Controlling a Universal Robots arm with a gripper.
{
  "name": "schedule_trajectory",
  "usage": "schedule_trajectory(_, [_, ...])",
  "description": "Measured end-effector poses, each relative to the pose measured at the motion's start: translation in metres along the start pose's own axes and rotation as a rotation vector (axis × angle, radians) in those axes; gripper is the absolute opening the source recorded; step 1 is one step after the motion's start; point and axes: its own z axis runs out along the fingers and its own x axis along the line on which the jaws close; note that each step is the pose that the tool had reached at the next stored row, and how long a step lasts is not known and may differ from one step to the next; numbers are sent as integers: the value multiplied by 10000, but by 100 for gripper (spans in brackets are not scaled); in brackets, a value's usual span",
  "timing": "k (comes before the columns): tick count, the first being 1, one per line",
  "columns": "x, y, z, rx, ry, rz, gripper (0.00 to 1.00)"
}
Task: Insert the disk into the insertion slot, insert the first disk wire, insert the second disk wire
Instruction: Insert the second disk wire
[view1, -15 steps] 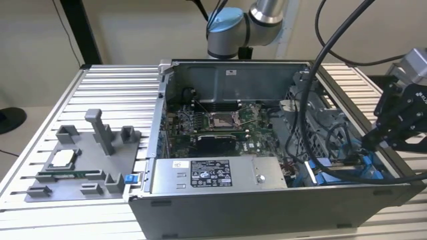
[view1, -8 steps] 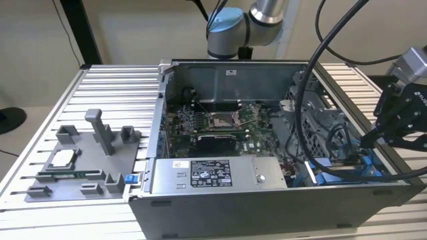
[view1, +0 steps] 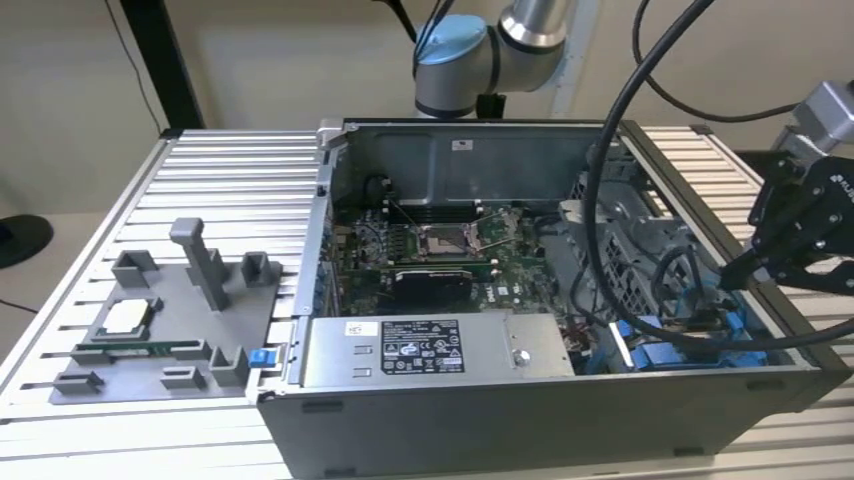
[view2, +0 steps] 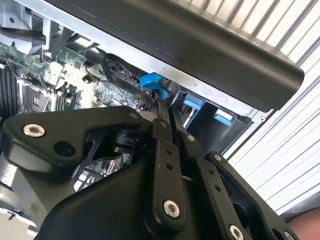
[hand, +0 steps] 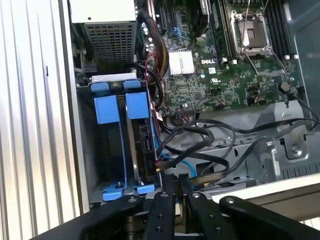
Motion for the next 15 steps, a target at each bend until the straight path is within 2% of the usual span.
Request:
schedule_trajectory(4, [-11, 46, -86, -3, -76, 58, 0])
schedule_trajectory(8, [-22, 100, -173, -12, -105, 80, 0])
schedule_trajectory(11, [-21, 140, -191, -17, -105, 82, 0])
schedule_trajectory(15, [-7, 236, -180, -17, -104, 82, 0])
